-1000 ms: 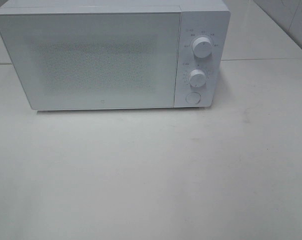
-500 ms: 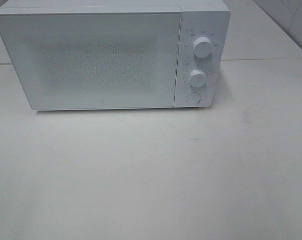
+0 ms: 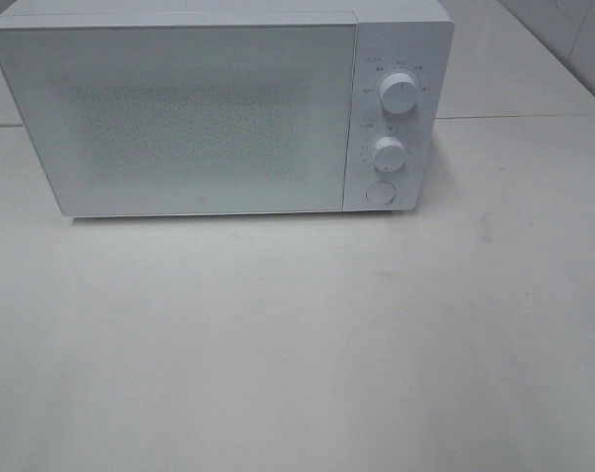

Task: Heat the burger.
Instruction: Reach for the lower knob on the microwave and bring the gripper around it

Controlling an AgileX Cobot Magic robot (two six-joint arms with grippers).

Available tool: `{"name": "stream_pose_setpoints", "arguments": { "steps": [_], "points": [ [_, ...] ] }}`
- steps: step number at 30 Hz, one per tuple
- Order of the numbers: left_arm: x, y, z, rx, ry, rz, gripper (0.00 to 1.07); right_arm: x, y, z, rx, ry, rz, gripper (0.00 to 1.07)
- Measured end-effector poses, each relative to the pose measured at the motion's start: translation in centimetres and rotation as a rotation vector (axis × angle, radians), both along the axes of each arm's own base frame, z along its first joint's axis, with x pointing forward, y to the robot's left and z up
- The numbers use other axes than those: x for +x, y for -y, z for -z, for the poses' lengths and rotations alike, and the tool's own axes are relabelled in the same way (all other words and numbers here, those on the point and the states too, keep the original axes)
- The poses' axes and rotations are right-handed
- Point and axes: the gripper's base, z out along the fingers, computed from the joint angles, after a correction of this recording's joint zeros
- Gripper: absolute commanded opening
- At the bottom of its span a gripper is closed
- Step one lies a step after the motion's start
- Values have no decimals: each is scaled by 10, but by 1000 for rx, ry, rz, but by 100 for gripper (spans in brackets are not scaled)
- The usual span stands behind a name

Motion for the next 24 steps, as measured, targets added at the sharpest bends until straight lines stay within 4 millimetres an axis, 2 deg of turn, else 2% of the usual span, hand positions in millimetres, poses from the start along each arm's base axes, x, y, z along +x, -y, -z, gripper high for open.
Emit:
{"name": "stream_pose_setpoints", "arguments": {
  "steps": [1, 3, 6, 8, 9, 11, 17, 20, 22, 24],
  "points": [
    [0, 0, 0, 0, 0, 0, 101, 0, 0, 0, 0, 0, 0, 76],
    [0, 0, 0, 0, 0, 0, 101, 14, -2, 2, 0, -5, -5, 76],
    [0, 0, 0, 0, 0, 0, 101, 19, -3, 3, 0, -6, -7, 76],
    [0, 0, 0, 0, 0, 0, 101, 36, -5, 7, 0, -7, -13, 76],
    [0, 0, 0, 0, 0, 0, 101, 36, -5, 7, 0, -7, -13, 76],
    [0, 0, 0, 0, 0, 0, 101, 49, -7, 11, 1, -14, -17, 76],
    [0, 0, 0, 0, 0, 0, 101, 64, -9, 16, 2, -9, -22, 76],
    [0, 0, 0, 0, 0, 0, 101, 74, -11, 20, 4, 1, -27, 76],
    [0, 0, 0, 0, 0, 0, 101, 88, -13, 26, 8, 21, -34, 76],
    [0, 0, 0, 0, 0, 0, 101, 91, -14, 27, 11, 40, -36, 76]
  ]
}}
